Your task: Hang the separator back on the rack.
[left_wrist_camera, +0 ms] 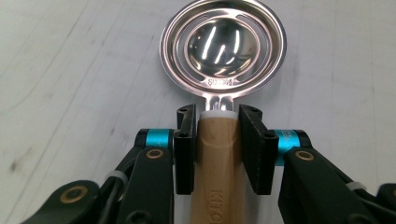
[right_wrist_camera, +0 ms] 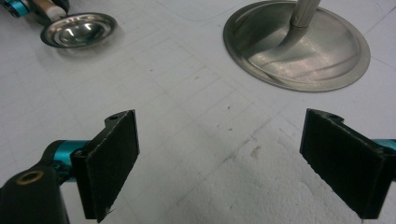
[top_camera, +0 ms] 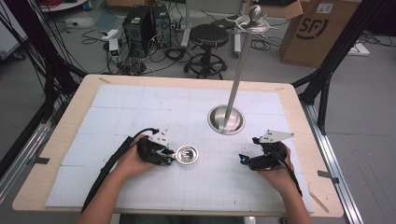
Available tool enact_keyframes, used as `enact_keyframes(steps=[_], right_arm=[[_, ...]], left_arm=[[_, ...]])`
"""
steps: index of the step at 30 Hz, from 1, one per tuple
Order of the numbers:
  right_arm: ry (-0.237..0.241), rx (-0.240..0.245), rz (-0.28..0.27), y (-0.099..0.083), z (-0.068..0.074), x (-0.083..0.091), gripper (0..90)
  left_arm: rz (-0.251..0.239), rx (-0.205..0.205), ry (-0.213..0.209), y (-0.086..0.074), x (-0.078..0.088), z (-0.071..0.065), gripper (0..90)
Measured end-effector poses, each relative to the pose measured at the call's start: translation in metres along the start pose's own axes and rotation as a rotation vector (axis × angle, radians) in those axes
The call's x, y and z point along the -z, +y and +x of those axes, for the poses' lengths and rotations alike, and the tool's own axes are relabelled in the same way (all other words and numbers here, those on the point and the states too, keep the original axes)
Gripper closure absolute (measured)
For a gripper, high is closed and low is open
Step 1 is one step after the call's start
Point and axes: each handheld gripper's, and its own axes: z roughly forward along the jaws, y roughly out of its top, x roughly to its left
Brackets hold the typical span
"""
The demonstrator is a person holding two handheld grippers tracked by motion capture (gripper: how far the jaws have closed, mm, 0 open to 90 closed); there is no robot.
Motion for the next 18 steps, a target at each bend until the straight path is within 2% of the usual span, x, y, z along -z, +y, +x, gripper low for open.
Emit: enact_keyframes(steps=[1,3,7,11,18], right_arm=[[-0.001,-0.002,0.0,0.0,0.0,0.0,10.5],[0.0,-0.004,0.0,0.0,0.0,0.001,10.5],[0.0,-0.005,-0.003,0.0,0.0,0.001,10.5],[-0.001,-0.003,-0.001,0.0,0.0,0.002,10.5],[-0.003,-0.004,-0.001,0.0,0.0,0.002,10.5]], left_arm=[[0.0,0.0,0.0,0.0,0.0,0.0,68.6],[-0.007,-0.012,-0.018,0.014,-0.013,-0.001,68.5],[-0.008,-0.01,-0.032,0.025,-0.023,-0.001,68.5],[-0.004,-0.024,-0.051,0.043,-0.039,-0.002,68.5],[0.005,-0.039,-0.075,0.057,-0.05,-0.002,68.5]])
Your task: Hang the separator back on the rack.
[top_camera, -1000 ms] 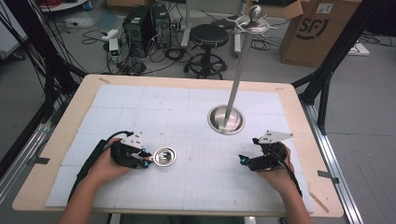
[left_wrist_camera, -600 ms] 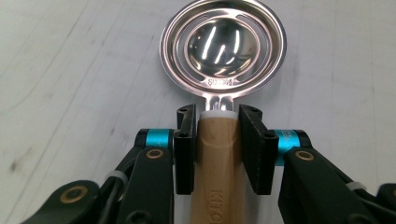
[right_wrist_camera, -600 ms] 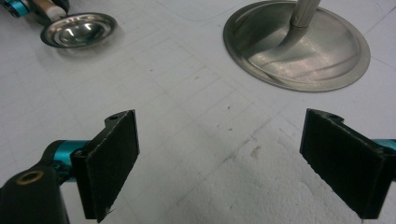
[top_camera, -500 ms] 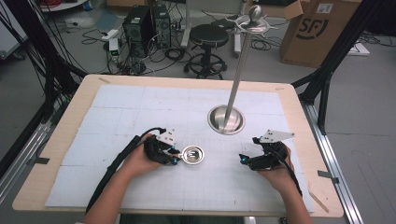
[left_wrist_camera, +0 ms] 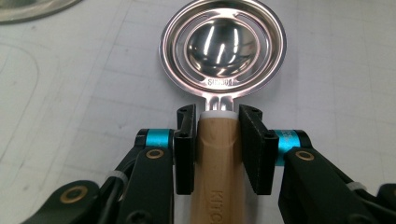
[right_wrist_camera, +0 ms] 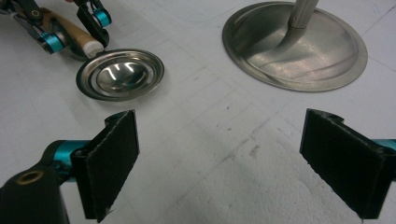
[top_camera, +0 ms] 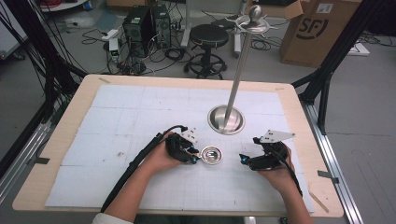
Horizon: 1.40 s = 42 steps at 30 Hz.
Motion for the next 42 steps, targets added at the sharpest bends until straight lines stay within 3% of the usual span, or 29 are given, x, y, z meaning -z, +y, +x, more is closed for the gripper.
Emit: enact_keyframes(steps=[8,13,17,20,24,25,31,32,34,35,37,40,42], right_arm=[[-0.006,-0.003,-0.002,0.0,0.0,0.002,10.5],[-0.006,-0.001,-0.001,0.0,0.0,0.002,10.5],[-0.002,-0.002,-0.001,0.0,0.0,0.002,10.5],[-0.006,-0.005,-0.003,0.0,0.0,0.003,10.5],[-0.003,-0.003,-0.009,0.0,-0.001,0.003,10.5],[-0.005,-0.001,-0.006,0.0,-0.001,0.003,10.5],[-0.007,0.001,0.0,0.0,-0.001,0.002,10.5],[-0.007,-0.005,0.002,0.0,-0.001,0.002,10.5],[-0.012,-0.006,0.0,-0.001,-0.001,0.002,10.5],[-0.012,-0.006,0.0,-0.001,-0.001,0.002,10.5],[-0.017,-0.008,0.009,-0.001,-0.001,0.002,10.5],[-0.018,-0.004,0.01,-0.001,-0.001,0.001,10.5],[-0.015,-0.001,0.016,-0.001,0.001,0.001,10.5]], left_arm=[[0.005,-0.009,-0.013,0.015,-0.013,0.0,68.5],[0.004,-0.001,-0.022,0.016,-0.013,0.0,66.5],[-0.01,0.021,-0.012,0.014,-0.006,0.001,57.6],[-0.066,0.049,-0.009,0.008,0.009,0.0,54.3],[-0.109,0.087,0.021,-0.007,0.03,0.0,46.9],[-0.126,0.103,0.04,-0.017,0.043,-0.001,43.7],[-0.198,0.152,0.105,-0.054,0.085,-0.007,37.0],[-0.198,0.152,0.105,-0.054,0.085,-0.007,35.6],[-0.232,0.185,0.139,-0.075,0.102,-0.01,32.3],[-0.232,0.185,0.139,-0.075,0.102,-0.01,31.0],[-0.241,0.225,0.197,-0.094,0.115,-0.01,28.2],[-0.248,0.251,0.221,-0.104,0.124,-0.009,19.1],[-0.295,0.26,0.252,-0.118,0.137,-0.01,15.4]])
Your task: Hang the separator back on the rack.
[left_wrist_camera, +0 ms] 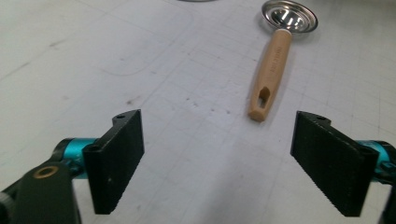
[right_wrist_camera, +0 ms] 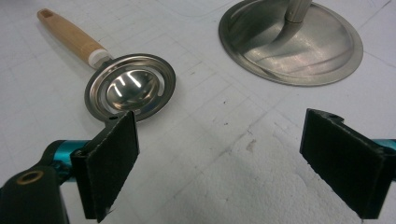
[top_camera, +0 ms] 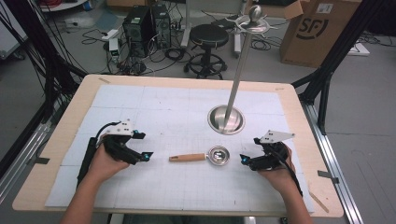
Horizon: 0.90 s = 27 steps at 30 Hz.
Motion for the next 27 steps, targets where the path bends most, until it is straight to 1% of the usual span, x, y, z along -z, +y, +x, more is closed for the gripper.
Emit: enact_keyframes(steps=[1,2,3,4,5,6,7,8,9,11,12,13,14,17,22,27], right_arm=[[-0.001,0.001,0.0,0.0,0.0,0.0,10.5],[-0.001,0.0,0.0,0.0,0.0,0.0,10.5],[-0.001,0.0,0.0,0.0,0.0,0.0,10.5],[0.002,-0.001,0.002,0.0,-0.001,0.0,10.5],[0.003,-0.002,0.003,0.0,0.0,0.0,10.5],[0.004,0.001,0.002,0.0,-0.001,-0.001,10.5],[0.004,0.001,0.002,0.0,-0.001,-0.001,10.5],[0.006,0.002,0.004,0.0,0.0,-0.001,10.5],[0.006,0.002,0.004,0.0,0.0,-0.001,10.5],[0.007,0.002,0.005,0.0,0.0,-0.001,10.5],[0.007,0.002,0.006,0.0,0.0,-0.001,10.5],[0.008,0.0,0.005,0.0,0.0,-0.001,10.5],[0.008,0.0,0.005,0.0,0.0,-0.001,10.5],[0.008,0.003,0.009,-0.001,0.0,-0.001,10.5],[0.009,-0.004,0.005,-0.002,0.0,0.0,10.5],[0.005,0.003,0.003,-0.001,0.001,0.0,10.5]], left_arm=[[0.0,0.0,0.0,0.0,0.0,0.0,14.2],[-0.035,0.009,0.003,-0.004,0.009,0.005,13.0],[-0.035,0.009,0.003,-0.004,0.009,0.005,11.7],[-0.056,0.017,0.014,-0.006,0.013,0.006,9.8],[-0.09,0.028,0.018,-0.007,0.017,0.007,8.7],[-0.09,0.028,0.018,-0.007,0.017,0.007,7.3],[-0.1,0.031,0.019,-0.007,0.018,0.008,7.3],[-0.124,0.032,0.015,-0.007,0.021,0.007,6.2],[-0.124,0.032,0.015,-0.007,0.021,0.007,5.8],[-0.138,0.022,0.022,-0.006,0.021,0.006,4.3],[-0.142,0.024,0.03,-0.006,0.021,0.006,2.2],[-0.155,0.02,0.03,-0.006,0.021,0.006,1.6],[-0.155,0.02,0.03,-0.006,0.021,0.006,1.7],[-0.175,0.017,0.025,-0.006,0.021,0.008,1.7],[-0.168,0.018,0.03,-0.006,0.02,0.007,1.7],[-0.17,0.027,0.032,-0.006,0.021,0.009,1.7]])
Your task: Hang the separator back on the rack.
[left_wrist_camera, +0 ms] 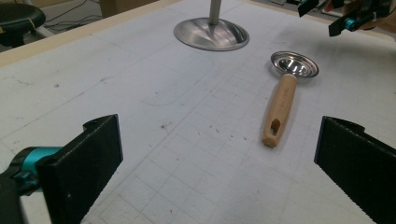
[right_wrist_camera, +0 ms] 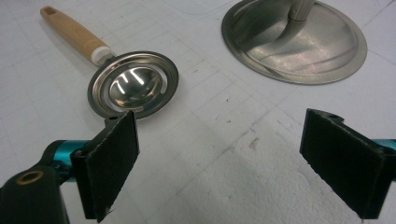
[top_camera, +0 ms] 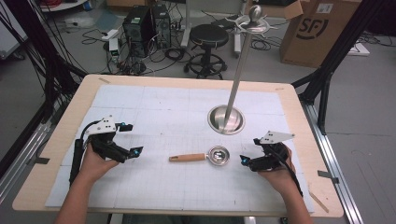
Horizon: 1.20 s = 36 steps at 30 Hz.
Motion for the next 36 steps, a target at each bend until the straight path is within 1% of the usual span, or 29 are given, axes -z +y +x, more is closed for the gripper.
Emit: enact_keyframes(steps=[5,8,9,10,14,16,20,21,22,25,26,27,28,29,30,31,32,33,34,35,36], right_arm=[[0.005,0.0,-0.009,0.004,0.002,0.001,10.5],[0.012,0.02,-0.011,0.01,0.005,0.002,10.5],[0.012,0.02,-0.011,0.01,0.005,0.002,10.5],[0.012,0.025,-0.024,0.013,0.007,0.003,10.5],[0.009,0.031,-0.022,0.014,0.009,0.003,10.5],[0.013,0.026,-0.019,0.014,0.01,0.003,10.5],[0.024,0.033,-0.02,0.016,0.012,0.003,10.5],[0.037,0.052,-0.019,0.02,0.013,0.002,10.5],[0.038,0.059,-0.019,0.021,0.014,0.002,10.5],[0.058,0.07,-0.017,0.029,0.015,-0.001,10.8],[0.065,0.077,-0.012,0.033,0.016,-0.003,14.7],[0.075,0.095,-0.003,0.036,0.017,-0.006,15.1],[0.086,0.097,0.007,0.04,0.019,-0.009,15.1],[0.086,0.097,0.007,0.04,0.019,-0.009,15.1],[0.105,0.122,0.031,0.049,0.023,-0.017,15.2],[0.105,0.122,0.031,0.049,0.023,-0.017,15.2],[0.111,0.132,0.037,0.051,0.024,-0.02,15.4],[0.132,0.159,0.058,0.059,0.028,-0.027,15.7],[0.132,0.159,0.058,0.059,0.028,-0.027,15.7],[0.149,0.178,0.086,0.065,0.033,-0.033,17.0],[0.152,0.189,0.091,0.067,0.034,-0.036,18.4]], left_arm=[[-0.007,-0.004,-0.002,0.0,0.001,0.001,1.7],[-0.012,0.001,0.002,0.0,0.002,0.003,1.7],[-0.011,0.001,0.004,0.0,0.003,0.003,1.7],[-0.012,-0.001,0.008,0.0,0.003,0.003,1.7],[-0.017,-0.006,0.003,0.001,0.004,0.001,1.7],[-0.005,-0.007,-0.001,0.0,0.002,0.001,1.7],[0.0,-0.004,0.0,0.0,0.001,0.002,1.7],[-0.001,-0.008,0.004,0.0,0.001,0.001,1.7],[-0.002,-0.006,0.004,0.0,0.001,0.001,1.7],[-0.005,-0.006,0.006,0.0,0.001,0.002,1.7],[-0.005,-0.006,0.006,0.0,0.001,0.002,1.7],[-0.006,-0.005,0.006,0.0,0.001,0.003,1.6],[-0.011,0.001,0.005,0.0,0.001,0.003,1.7],[-0.011,0.001,0.005,0.0,0.001,0.003,1.6],[-0.01,0.001,0.005,0.0,0.001,0.003,1.7],[-0.01,0.001,0.005,0.0,0.001,0.003,1.7],[-0.011,0.002,0.005,0.0,0.001,0.003,1.7],[-0.01,-0.001,0.004,0.0,0.001,0.004,1.7],[-0.01,-0.001,0.004,0.0,0.001,0.004,1.7],[-0.011,-0.001,0.005,-0.001,0.0,0.004,1.7],[-0.011,-0.002,0.005,-0.001,0.0,0.004,1.7]])
